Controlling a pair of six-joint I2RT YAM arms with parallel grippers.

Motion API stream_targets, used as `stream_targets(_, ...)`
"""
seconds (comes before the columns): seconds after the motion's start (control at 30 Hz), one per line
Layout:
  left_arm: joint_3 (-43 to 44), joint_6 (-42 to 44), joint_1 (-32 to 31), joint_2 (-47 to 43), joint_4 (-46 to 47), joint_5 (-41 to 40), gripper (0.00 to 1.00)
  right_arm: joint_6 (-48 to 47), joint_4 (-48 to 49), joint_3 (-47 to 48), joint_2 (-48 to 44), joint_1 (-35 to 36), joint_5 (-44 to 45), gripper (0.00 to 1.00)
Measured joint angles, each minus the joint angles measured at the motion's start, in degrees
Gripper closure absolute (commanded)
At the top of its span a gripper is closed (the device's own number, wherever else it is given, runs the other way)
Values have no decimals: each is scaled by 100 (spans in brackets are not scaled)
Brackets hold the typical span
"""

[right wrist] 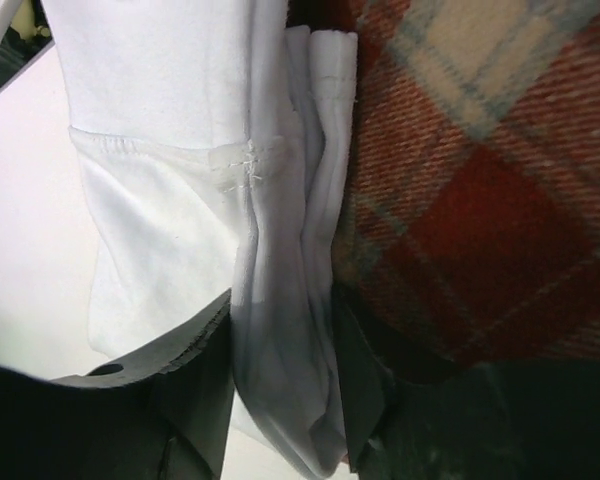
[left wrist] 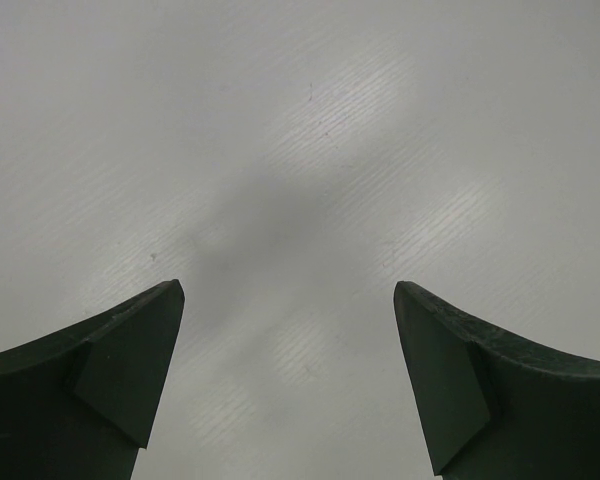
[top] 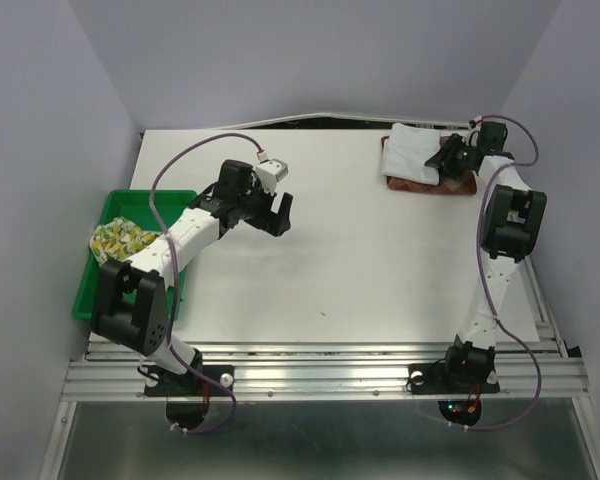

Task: Fold and stack the skirts
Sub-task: Neatly place the folded skirt to the corner

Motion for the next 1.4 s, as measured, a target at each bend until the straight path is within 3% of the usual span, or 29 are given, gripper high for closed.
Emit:
stream_targets(0.2,0,0,0,7,-15,11,2,103,66,9,0,-188,-74,97)
stream_targets(0.23,0,0,0,11,-17,13,2,105,66,13,0,-221,-92,99)
stream_targets(0.8,44,72,0,103,-101,20,2,-675,11,396,-7,-291,-83,99)
stream_targets(0.87,44,87,0,105,-101,20,1,-780,7,396,-7,-291,-42,93)
stream_targets(1.0,44,107,2,107,-101,20,2,-981,-155,483,-7,-291,162,64)
stream_targets(1.03,44,111,2,107,-101,17,1,-1034,-219,551,-2,-291,260,46)
stream_targets(1.1,50,127,2,107,-109,20,1,-1088,-271,669,17,-291,483,26)
stream_targets(1.33,313,173,280,-31,-271,72,2,-1220,-389,960,20,-293,1128,9)
stream_targets(1.4,468,173,496,-170,-393,83,2,-1316,-487,1045,-9,-293,1174,0)
